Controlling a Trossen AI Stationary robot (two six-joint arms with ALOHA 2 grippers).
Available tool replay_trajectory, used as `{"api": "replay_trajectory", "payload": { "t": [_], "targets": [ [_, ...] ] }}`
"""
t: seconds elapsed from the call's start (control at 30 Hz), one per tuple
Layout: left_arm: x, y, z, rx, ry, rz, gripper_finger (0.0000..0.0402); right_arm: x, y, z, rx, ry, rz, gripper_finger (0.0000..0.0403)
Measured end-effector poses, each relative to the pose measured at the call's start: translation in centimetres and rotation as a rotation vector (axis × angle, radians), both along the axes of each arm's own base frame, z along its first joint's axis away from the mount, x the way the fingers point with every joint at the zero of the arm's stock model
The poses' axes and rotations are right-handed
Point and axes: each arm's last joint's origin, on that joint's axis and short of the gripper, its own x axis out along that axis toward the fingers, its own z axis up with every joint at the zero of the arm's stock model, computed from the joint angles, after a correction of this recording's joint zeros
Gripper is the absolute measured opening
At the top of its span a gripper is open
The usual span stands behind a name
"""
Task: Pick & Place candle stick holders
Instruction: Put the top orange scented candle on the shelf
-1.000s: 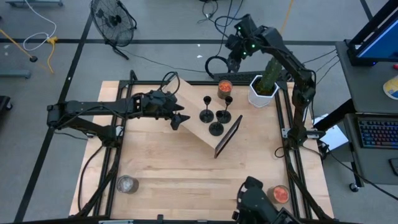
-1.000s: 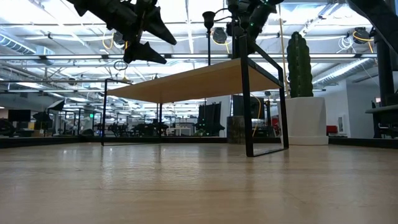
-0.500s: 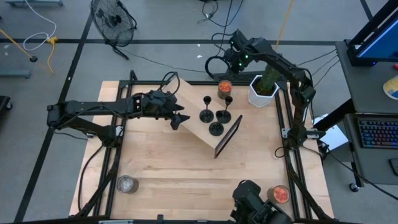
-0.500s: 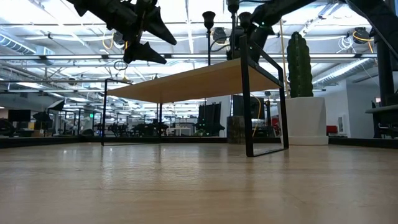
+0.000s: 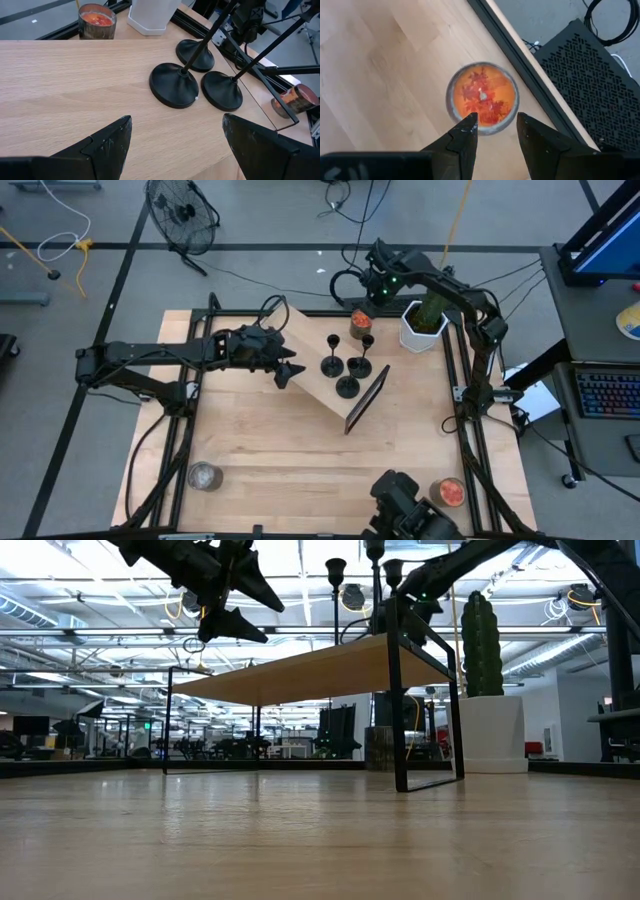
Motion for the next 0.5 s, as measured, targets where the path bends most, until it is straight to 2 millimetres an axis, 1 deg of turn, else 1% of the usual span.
{"api": "replay_trajectory", "payload": {
  "t": [0.1,0.27,0.5],
  "targets": [
    [0.00,-0.01,0.00,-0.001,0.000,0.000,0.0322,0.09,-0.07,-0.29,-0.008,-0.003,-0.006,0.0129],
    [0.00,-0.01,0.00,-0.006,-0.001,0.003,0.0322,0.19,-0.08,-0.31,-0.021,0.011,-0.063,0.0130],
    [0.00,0.00,0.00,-0.006,-0.001,0.003,0.0322,0.95,0.72,-0.17,-0.032,0.024,-0.093,0.0130]
  ]
}}
